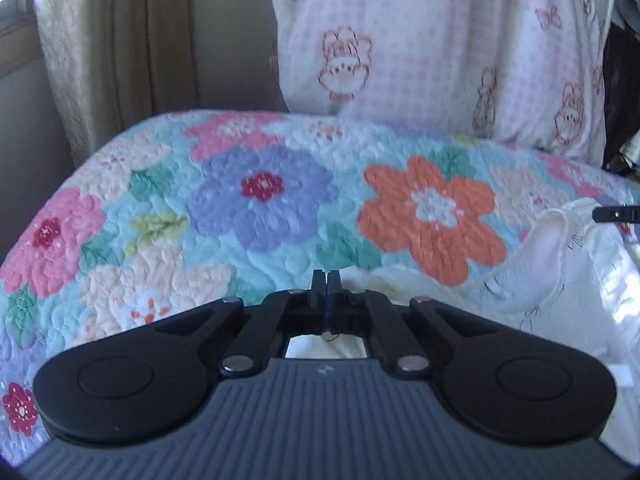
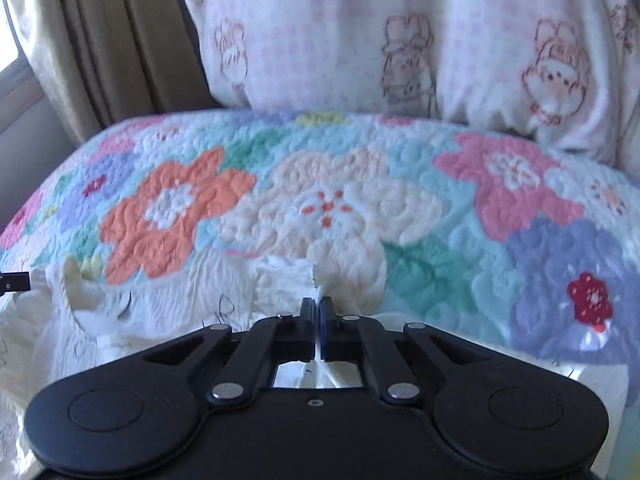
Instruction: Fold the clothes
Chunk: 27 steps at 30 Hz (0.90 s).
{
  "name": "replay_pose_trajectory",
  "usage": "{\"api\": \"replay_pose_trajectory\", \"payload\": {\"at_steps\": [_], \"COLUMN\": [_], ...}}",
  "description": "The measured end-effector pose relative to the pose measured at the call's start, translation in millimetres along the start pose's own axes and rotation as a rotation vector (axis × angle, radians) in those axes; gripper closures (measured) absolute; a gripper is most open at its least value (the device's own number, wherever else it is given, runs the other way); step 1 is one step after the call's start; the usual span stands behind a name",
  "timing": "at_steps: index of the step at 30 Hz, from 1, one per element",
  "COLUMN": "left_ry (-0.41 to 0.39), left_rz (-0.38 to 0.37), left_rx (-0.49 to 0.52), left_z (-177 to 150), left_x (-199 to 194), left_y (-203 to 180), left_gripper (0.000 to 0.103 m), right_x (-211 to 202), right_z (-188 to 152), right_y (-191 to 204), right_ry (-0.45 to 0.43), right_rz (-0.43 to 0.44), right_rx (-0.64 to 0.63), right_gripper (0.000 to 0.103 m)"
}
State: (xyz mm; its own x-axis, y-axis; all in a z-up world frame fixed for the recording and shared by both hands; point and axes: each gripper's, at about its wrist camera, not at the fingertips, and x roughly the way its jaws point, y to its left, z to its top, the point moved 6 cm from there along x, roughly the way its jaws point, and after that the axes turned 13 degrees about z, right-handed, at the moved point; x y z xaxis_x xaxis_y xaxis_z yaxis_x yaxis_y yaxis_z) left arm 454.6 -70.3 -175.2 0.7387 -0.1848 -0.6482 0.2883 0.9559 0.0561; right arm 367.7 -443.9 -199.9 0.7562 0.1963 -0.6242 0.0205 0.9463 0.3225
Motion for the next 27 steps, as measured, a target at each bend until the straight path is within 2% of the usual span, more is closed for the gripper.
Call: {"api": "replay_pose_trajectory", "payload": {"at_steps": [1, 2, 4, 5, 6, 7, 8, 9, 10, 11, 13, 17, 18, 19, 20, 21, 24, 27], "left_ry": [-0.024, -0.048, -0.067, -0.066, -0.076, -0.108, -0.14, -0.144, -0.146, -0.131, -0.081, 0.013, 0.049, 0.077, 0.105, 0.126, 0.172, 0.216], "left_rz": [0.034, 0.067, 0.185, 0.251, 0.295, 0.298, 0.25, 0.168, 0.085, 0.03, -0.022, -0.057, -0.074, -0.061, -0.047, -0.031, 0.002, 0.003], "left_rx": [-0.006, -0.012, 0.051, 0.091, 0.11, 0.088, 0.016, -0.091, -0.199, -0.293, -0.358, -0.207, -0.19, -0.172, -0.155, -0.129, -0.12, -0.162], "left_z": [7.2, 14.4, 18.8, 18.1, 17.0, 16.2, 14.6, 8.5, 2.6, -8.4, -34.2, -86.7, -99.7, -114.9, -130.1, -143.9, -180.1, -213.5], "left_x": [-1.9, -3.8, 1.8, 5.1, 4.1, -3.9, -17.2, -32.0, -47.3, -62.9, -89.6, -140.3, -154.9, -172.2, -189.5, -205.0, -244.5, -276.8], "left_y": [1.6, 3.1, 0.6, -1.3, -2.8, -3.2, -1.2, 2.8, 6.9, 9.7, 8.1, -13.0, -17.1, -19.8, -22.5, -24.3, -18.7, -7.4], "left_gripper": [0.103, 0.103, 0.103, 0.099, 0.097, 0.095, 0.086, 0.061, 0.048, 0.039, 0.04, 0.042, 0.042, 0.042, 0.042, 0.041, 0.041, 0.039], "right_x": [-8.4, -11.8, -12.7, -13.2, -14.6, -16.9, -21.4, -29.2, -38.6, -48.2, -71.2, -140.9, -164.5, -187.8, -212.4, -232.8, -274.6, -276.2], "right_z": [9.3, 14.8, 22.1, 25.8, 25.0, 20.8, 15.2, 7.3, -2.4, -12.8, -31.6, -73.5, -88.5, -106.1, -126.2, -142.5, -191.3, -237.1], "right_y": [-2.8, -6.3, -14.4, -18.5, -23.0, -27.9, -32.4, -36.2, -38.3, -39.3, -35.5, -1.4, 12.0, 29.9, 51.3, 68.2, 93.9, 93.4], "right_ry": [-0.055, -0.073, -0.069, -0.067, -0.068, -0.073, -0.09, -0.118, -0.133, -0.136, -0.093, 0.013, 0.017, 0.03, 0.052, 0.063, -0.011, 0.011], "right_rz": [-0.016, -0.03, -0.052, -0.063, -0.065, -0.06, -0.051, -0.035, -0.02, -0.007, 0.03, 0.13, 0.176, 0.243, 0.318, 0.348, 0.221, 0.141], "right_rx": [0.014, 0.036, 0.096, 0.125, 0.171, 0.229, 0.293, 0.36, 0.416, 0.463, 0.504, 0.501, 0.539, 0.552, 0.541, 0.506, 0.346, 0.313], "right_gripper": [0.1, 0.1, 0.1, 0.098, 0.095, 0.092, 0.083, 0.076, 0.066, 0.064, 0.064, 0.064, 0.064, 0.064, 0.065, 0.065, 0.058, 0.058]}}
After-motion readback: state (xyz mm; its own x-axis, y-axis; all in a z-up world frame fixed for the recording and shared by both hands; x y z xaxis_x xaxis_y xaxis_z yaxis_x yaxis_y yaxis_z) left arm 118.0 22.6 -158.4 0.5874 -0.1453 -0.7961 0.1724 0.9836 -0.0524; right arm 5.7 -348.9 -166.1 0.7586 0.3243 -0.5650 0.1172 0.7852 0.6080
